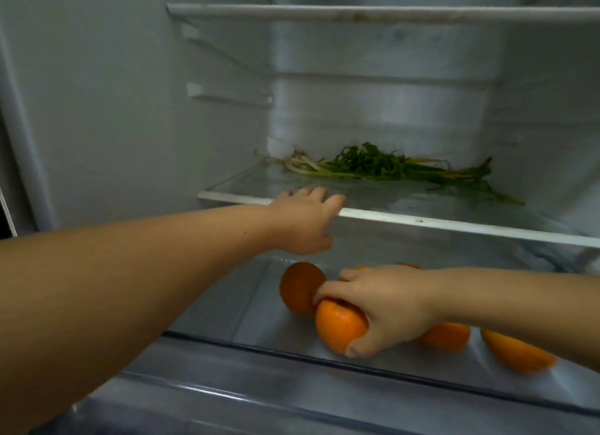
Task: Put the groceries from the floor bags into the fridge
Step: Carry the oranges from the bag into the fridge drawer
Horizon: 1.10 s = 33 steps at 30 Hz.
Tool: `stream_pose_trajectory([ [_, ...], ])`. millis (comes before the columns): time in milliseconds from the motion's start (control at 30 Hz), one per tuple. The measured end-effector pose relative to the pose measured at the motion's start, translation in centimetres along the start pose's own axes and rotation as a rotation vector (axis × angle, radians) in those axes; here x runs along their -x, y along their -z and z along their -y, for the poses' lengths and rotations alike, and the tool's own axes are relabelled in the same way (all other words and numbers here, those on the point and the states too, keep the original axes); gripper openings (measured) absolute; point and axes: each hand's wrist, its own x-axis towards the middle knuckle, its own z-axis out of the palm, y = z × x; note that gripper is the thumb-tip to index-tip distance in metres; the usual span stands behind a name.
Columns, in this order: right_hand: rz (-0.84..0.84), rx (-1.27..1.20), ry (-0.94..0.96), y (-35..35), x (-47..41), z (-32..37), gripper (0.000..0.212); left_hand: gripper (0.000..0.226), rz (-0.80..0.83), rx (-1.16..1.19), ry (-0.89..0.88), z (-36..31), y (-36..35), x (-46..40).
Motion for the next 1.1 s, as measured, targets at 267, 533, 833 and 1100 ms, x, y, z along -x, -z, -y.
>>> stream_pose_trajectory([
  [267, 0.115, -0.047, -0.041, -0.2, 0.2, 0.7, 0.070, 0.070, 0.022, -0.009, -0.006, -0.1, -0.1, -0.4],
  [533, 0.055, -0.188, -0.353, 5.7, 4.1, -0.1, 0.058, 0.072, 0.156, 0.002, 0.027, -0.2, 1.6, 0.3],
  [833, -0.450, -0.148, -0.487, 3.3, 12.9, 4.6, 0.035, 0.051, 0.226, 0.144, -0.030, -8.2, 7.3, 9.4],
  [1100, -0.829, 0.079, -0.670, -1.7, 18.9, 8.9, 0.050, 0.041, -0.432, 0.149, 0.082, -11.8, 4.7, 15.7],
])
